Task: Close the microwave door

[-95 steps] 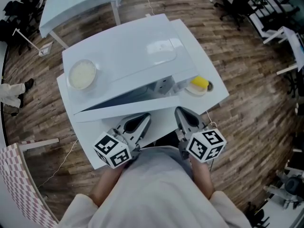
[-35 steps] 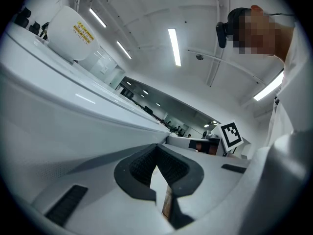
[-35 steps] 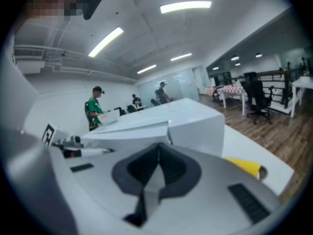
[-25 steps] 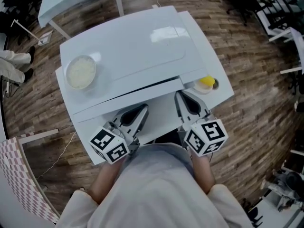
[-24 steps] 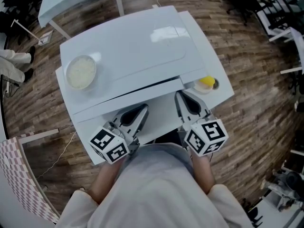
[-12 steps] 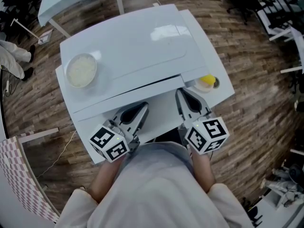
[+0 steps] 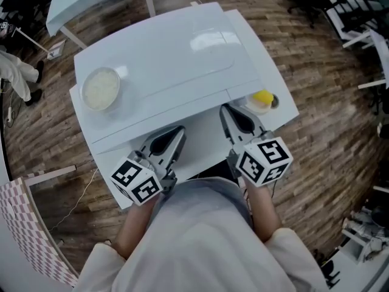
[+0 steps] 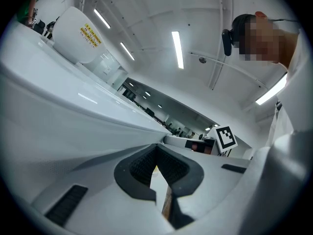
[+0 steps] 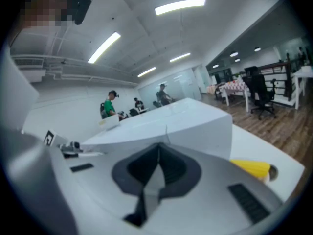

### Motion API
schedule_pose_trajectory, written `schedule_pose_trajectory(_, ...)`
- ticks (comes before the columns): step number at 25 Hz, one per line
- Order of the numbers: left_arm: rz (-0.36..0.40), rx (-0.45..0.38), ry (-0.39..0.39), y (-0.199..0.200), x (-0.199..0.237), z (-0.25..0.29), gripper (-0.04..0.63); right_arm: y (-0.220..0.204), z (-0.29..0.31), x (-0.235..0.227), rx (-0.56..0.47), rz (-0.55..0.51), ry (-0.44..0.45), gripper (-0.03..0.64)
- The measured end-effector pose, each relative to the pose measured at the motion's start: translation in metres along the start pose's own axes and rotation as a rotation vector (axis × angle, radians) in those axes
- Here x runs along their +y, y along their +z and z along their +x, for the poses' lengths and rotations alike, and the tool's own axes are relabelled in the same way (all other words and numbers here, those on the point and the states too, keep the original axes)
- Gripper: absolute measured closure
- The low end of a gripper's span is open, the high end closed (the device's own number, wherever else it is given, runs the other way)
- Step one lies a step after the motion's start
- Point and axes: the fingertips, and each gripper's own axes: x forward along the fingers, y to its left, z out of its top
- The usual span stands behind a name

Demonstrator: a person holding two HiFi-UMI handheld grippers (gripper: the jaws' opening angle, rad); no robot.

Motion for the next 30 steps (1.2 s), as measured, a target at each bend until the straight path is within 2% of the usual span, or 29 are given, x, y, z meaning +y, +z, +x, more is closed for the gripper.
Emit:
schedule_pose_trajectory(11, 0.004, 0.032, -0.023, -0.007, -0.015, -0.005, 0.578, -0.022, -0.024, 0.013, 0.081, 0.013, 0.08, 0.594)
schedule_pose_trajectory(18, 0.01, 0.041, -0.046, -0.012, -0.024, -0.007, 0.578, -0.014, -0.05, 0.027, 0.061, 0.026, 0.12, 0.594)
schedule_pose_trajectory(30, -0.007, 0.01, -0.068, -0.007, -0.038, -0.021, 0.578, -0.011, -0.081, 0.045, 0.045, -0.015, 0.105, 0.594)
